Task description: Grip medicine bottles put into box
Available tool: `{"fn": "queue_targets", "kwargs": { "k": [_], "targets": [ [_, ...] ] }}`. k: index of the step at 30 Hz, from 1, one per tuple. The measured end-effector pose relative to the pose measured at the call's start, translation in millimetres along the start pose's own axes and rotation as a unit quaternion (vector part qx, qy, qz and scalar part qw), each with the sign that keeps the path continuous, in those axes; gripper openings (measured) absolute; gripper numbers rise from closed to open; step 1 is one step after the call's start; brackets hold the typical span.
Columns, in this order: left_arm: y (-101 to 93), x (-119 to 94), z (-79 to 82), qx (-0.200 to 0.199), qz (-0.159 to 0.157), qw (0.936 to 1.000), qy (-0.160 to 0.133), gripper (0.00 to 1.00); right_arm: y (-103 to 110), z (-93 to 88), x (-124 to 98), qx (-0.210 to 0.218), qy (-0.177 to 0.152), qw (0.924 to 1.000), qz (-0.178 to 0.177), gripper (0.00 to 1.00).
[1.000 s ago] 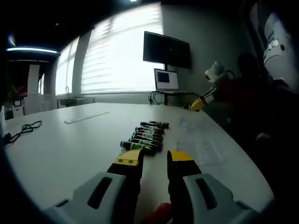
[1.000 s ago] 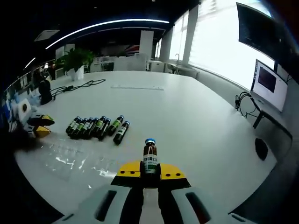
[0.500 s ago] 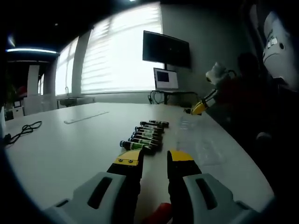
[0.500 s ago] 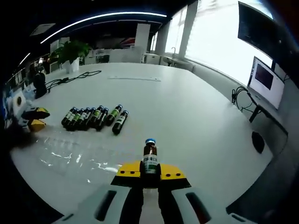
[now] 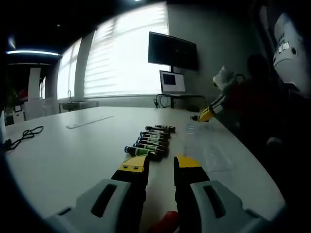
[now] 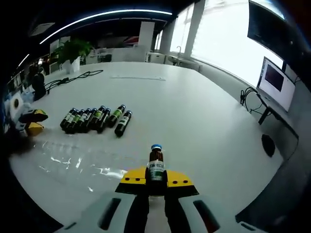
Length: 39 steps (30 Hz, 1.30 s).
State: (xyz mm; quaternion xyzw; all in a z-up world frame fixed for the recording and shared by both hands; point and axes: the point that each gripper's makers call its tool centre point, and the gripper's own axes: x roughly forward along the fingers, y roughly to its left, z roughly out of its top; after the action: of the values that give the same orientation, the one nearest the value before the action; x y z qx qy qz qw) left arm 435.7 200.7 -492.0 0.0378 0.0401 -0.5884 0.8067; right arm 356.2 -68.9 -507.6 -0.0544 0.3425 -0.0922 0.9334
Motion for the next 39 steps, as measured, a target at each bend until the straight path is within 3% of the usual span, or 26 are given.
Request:
{"fn": "queue_targets", "kwargs": {
  "k": [12,20,32,39],
  "targets": [
    [-0.2,0,0.5,0.000,0.000,1.0000,0.000,0.14,0,-3.1,1,-0.018,0.010,0.9998,-0.009,0.08],
    [-0.8,0,0.4,0.001,-0.001,1.0000,0.001,0.14,2,1.4,1,-0.017,-0.005,0.9998,-0.005,0.06],
    [-0.4,0,-0.2,0.002,-0.001,1.0000,0.002,0.14,-2,10.1,-11,-0.017,-0.018,0.9988,0.042,0.06],
    [-0.4,0,-0.2,0.003,0.000,1.0000,0.002,0.14,1,12.3,-8,-0.051,-0.013,0.9961,0.071,0.05]
  ]
}}
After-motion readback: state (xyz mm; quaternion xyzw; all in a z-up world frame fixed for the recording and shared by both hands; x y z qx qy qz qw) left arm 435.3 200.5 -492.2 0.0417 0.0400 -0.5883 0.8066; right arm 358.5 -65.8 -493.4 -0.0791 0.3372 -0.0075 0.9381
